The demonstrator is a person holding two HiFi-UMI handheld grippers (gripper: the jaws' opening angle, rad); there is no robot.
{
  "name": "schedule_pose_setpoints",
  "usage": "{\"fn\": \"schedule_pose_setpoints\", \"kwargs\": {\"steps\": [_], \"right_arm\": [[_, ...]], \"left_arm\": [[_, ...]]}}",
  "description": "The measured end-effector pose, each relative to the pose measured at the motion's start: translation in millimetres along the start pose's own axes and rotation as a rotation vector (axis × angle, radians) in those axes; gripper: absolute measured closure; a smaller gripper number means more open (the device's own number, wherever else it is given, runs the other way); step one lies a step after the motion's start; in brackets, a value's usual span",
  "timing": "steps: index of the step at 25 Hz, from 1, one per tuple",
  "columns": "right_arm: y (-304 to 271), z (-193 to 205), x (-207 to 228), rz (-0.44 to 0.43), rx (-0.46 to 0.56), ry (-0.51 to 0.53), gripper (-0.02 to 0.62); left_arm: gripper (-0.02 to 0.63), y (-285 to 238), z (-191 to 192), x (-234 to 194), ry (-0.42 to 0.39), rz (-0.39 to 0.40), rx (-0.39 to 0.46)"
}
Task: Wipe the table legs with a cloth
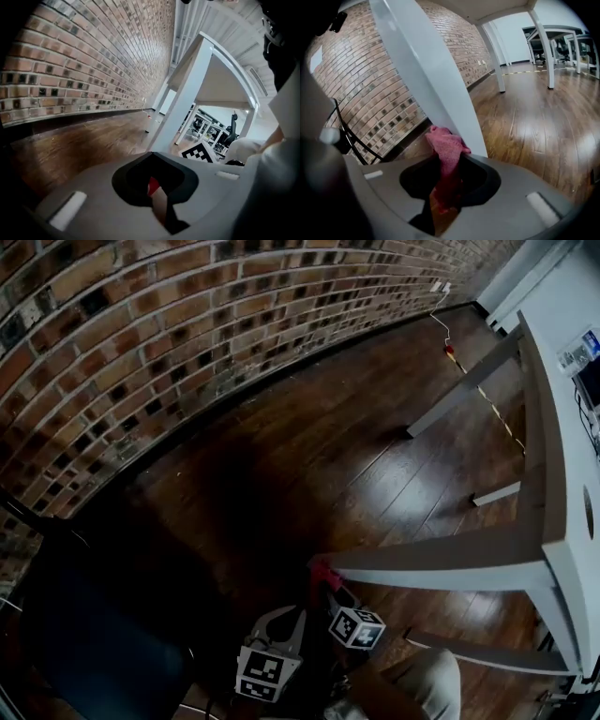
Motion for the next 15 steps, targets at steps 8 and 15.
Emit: {"fn": "schedule_pose_setpoints", "kwargs": {"steps": [8,15], "right_arm": [[-101,86,38,0.151,-0.051,-0.018,0.495],[-125,105,54,0.205,-0.068,-0.059,0.494]], "left_arm": [[0.611,-16,29,-37,-0.007,-0.014,-0.047],[0.611,-23,63,-62,0.029,-0.032,-0.082]]}}
Point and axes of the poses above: the fingertips, and each gripper's own axes: y backward along the fingers, x to its right, z out of its underside, the point moved 3 cm from there along y, backward along the fingers, and after that the axes turned 14 degrees about z, right-handed, at the moved point
